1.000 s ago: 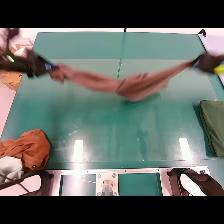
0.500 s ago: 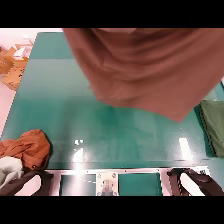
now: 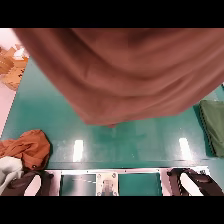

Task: Fold the shirts.

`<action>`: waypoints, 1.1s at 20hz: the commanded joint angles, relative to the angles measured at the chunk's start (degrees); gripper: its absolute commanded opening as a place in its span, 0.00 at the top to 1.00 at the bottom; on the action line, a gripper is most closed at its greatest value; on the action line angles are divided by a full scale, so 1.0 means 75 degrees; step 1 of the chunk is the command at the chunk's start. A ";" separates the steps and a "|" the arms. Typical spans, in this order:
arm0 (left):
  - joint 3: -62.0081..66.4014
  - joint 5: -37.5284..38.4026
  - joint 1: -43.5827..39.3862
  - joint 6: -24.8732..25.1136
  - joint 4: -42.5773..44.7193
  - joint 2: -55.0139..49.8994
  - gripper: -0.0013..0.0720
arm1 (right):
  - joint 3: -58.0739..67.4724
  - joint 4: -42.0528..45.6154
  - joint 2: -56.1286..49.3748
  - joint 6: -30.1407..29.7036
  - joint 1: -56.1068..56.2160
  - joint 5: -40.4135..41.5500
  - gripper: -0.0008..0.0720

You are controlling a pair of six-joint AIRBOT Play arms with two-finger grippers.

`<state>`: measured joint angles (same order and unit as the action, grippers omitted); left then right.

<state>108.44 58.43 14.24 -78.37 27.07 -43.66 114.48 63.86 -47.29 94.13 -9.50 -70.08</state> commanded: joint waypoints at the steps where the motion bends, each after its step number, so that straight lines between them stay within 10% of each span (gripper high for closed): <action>1: -0.0379 0.0289 -0.0003 -0.0353 0.1346 0.0163 0.94 | -0.0612 -0.1113 -0.0262 -0.0495 0.0003 -0.0006 0.97; 5: -0.2273 0.0624 -0.0003 -0.0187 0.1215 -0.0758 0.94 | -0.2247 -0.1425 -0.0973 -0.0766 0.0003 0.0122 0.97; 10: -0.4575 -0.1687 -0.1475 0.2066 0.0102 -0.3252 0.94 | -0.4575 -0.1466 -0.2859 -0.1029 0.0009 0.1620 0.97; 17: -0.3803 -0.2623 -0.2827 0.2757 -0.1346 -0.7356 0.91 | -0.5013 -0.1629 -0.5668 -0.1049 0.0195 0.3083 0.97; 19: -0.3739 -0.2468 -0.2748 0.2742 -0.1387 -0.7411 0.15 | -0.5010 -0.1609 -0.5829 -0.1055 0.0175 0.3080 0.93; 21: -0.3314 -0.1297 -0.2288 0.2742 -0.1373 -0.7382 0.15 | -0.4788 -0.1530 -0.5788 -0.1349 -0.0114 0.2652 0.49; 22: -0.2923 -0.0289 -0.1886 0.2681 -0.1367 -0.7379 0.15 | -0.4593 -0.1396 -0.5700 -0.1422 -0.0370 0.2063 0.47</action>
<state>82.37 44.77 -3.49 -58.50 18.48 -97.19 78.30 52.10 -89.06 85.25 -9.76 -49.71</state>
